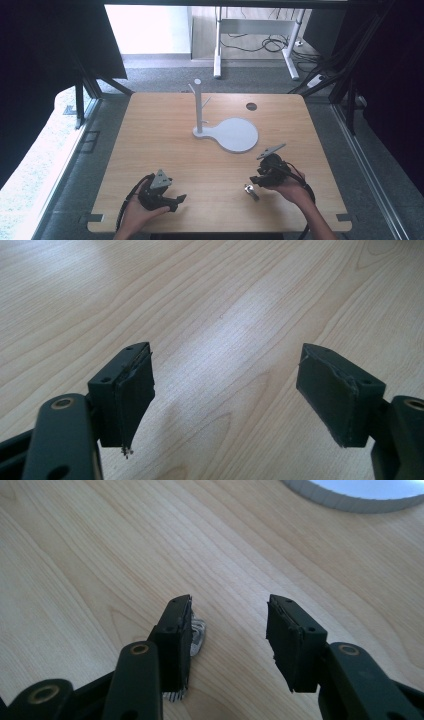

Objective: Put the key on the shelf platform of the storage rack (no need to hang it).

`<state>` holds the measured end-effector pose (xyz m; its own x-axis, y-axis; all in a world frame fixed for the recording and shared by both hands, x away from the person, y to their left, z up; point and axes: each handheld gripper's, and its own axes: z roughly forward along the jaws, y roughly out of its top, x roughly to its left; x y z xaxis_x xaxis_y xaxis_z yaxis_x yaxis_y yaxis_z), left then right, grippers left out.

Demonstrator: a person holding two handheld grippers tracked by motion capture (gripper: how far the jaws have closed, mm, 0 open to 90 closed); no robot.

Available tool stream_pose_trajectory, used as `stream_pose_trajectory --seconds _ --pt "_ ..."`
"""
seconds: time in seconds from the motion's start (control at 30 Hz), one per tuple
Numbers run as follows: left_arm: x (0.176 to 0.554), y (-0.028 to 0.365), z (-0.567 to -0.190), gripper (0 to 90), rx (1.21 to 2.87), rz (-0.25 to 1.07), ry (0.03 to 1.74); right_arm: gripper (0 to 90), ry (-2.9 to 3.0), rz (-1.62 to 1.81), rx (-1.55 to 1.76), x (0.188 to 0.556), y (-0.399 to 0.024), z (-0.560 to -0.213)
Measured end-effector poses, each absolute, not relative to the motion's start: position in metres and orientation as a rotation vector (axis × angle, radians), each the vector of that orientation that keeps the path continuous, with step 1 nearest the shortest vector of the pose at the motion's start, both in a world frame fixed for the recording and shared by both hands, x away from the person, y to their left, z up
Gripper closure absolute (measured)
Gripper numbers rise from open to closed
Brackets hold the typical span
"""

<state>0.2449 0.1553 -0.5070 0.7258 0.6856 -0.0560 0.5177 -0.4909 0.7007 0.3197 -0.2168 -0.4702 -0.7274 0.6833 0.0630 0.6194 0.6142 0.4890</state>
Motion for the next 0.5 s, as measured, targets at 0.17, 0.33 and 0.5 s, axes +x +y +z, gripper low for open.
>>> stream_pose_trajectory --seconds 0.17,0.33,0.5 --pt "0.245 0.156 -0.507 23.3 2.204 0.300 0.908 54.8 2.735 0.717 1.076 0.320 -0.210 -0.476" --pt "0.245 0.157 -0.507 23.3 2.207 0.302 0.905 55.5 2.751 0.707 1.077 0.320 -0.205 -0.480" --pt "0.245 0.156 -0.507 23.3 2.206 0.302 0.908 57.3 2.767 0.694 1.069 0.321 -0.200 -0.483"
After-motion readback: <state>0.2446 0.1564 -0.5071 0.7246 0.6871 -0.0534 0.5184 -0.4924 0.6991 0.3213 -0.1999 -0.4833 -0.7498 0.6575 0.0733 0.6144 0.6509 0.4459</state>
